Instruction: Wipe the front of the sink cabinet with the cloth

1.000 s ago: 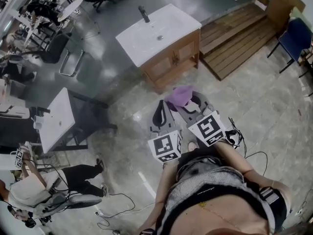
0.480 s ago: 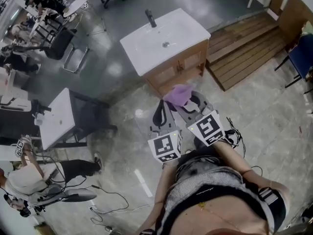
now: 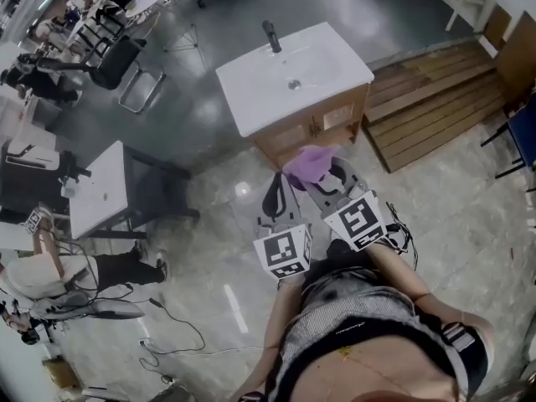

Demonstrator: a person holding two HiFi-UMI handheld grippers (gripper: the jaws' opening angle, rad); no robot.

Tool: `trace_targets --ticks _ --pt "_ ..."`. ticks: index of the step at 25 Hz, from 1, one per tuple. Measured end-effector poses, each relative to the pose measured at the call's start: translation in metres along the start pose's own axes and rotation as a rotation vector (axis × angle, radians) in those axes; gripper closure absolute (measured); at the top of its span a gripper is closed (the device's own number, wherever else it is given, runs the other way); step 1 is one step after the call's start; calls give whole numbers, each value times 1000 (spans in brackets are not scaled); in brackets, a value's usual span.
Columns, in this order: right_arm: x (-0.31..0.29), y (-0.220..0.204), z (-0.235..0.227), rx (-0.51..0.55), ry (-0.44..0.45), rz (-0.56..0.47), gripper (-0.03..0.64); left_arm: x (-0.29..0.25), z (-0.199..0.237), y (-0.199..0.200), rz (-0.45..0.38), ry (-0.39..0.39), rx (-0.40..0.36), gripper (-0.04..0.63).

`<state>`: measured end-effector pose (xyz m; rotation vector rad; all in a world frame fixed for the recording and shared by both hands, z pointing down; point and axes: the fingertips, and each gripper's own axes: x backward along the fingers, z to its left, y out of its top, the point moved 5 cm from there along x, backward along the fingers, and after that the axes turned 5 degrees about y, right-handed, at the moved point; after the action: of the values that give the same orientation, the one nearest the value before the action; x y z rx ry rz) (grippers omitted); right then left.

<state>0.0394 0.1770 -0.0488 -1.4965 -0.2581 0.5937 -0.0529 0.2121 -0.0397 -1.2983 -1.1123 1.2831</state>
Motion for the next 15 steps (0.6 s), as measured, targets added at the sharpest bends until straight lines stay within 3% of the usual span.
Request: trace_targets --ticks 6,15 --pt "-9 -4 -12 -5 52 -3 436 -11 0 1 3 49 -4 589" --pt "-39 3 -33 10 54 3 436 -45 14 6 -3 43 1 589"
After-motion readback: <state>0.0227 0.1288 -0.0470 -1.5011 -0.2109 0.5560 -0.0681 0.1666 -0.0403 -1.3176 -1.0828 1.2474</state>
